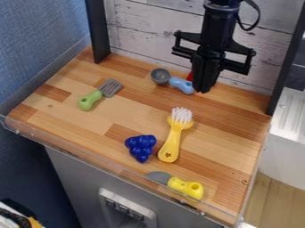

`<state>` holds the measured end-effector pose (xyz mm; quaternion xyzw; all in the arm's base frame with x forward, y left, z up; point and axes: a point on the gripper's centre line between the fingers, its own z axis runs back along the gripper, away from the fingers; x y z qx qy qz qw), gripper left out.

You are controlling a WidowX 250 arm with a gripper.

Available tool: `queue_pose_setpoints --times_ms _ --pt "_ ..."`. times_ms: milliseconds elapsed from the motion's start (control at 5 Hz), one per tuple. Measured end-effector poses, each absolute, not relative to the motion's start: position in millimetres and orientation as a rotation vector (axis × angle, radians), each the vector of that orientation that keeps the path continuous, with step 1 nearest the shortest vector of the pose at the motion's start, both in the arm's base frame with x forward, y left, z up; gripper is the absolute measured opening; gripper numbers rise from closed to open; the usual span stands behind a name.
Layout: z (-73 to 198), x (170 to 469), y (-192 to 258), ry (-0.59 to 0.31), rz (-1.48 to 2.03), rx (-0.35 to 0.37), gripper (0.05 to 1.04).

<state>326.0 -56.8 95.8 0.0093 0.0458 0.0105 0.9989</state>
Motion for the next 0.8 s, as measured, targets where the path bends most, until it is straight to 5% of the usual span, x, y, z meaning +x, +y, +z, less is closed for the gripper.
queue_pose_setpoints --times_ms 800 --pt "103 363 13 -0.017 0.781 0.005 0.082"
